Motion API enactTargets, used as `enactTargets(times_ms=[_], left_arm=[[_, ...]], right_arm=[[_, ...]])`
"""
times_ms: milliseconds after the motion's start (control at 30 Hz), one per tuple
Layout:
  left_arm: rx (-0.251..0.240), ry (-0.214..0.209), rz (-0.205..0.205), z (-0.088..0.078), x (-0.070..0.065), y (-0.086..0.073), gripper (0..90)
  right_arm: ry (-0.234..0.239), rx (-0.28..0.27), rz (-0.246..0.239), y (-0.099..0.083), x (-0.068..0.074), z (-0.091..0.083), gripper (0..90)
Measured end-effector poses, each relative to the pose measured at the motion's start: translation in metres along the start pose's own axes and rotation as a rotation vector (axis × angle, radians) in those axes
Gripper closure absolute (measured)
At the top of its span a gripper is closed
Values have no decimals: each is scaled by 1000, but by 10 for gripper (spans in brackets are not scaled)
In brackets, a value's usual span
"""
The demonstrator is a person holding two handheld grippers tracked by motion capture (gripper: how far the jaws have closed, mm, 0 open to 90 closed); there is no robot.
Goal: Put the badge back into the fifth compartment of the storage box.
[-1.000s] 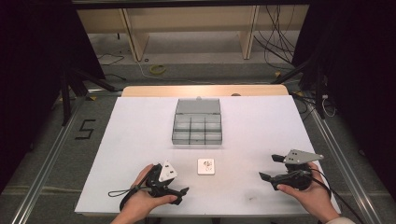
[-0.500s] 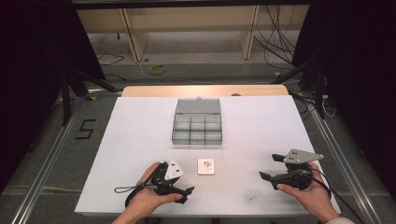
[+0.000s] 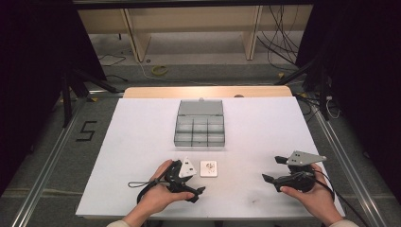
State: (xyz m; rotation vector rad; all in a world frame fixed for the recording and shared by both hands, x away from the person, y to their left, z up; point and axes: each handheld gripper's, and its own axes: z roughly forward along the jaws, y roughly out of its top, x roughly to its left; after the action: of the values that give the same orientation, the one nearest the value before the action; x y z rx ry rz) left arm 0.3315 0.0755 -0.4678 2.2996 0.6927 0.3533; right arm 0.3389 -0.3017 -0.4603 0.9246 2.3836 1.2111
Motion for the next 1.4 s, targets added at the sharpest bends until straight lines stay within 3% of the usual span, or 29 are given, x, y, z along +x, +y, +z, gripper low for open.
enactTargets(times_ms=[467,900,1267,1400], left_arm=[[52,-49,88,32,4,22,111],[113,-111,99,52,23,27,127],[114,-128,124,60,29,33,98],[110,-146,113,62,32,32,77]], right_arm=[[0,4,-5,-1,0,0,162],[2,5,-7,-1,0,0,162],[5,8,-8,-1,0,1,162],[4,7,-9,-1,0,0,162]])
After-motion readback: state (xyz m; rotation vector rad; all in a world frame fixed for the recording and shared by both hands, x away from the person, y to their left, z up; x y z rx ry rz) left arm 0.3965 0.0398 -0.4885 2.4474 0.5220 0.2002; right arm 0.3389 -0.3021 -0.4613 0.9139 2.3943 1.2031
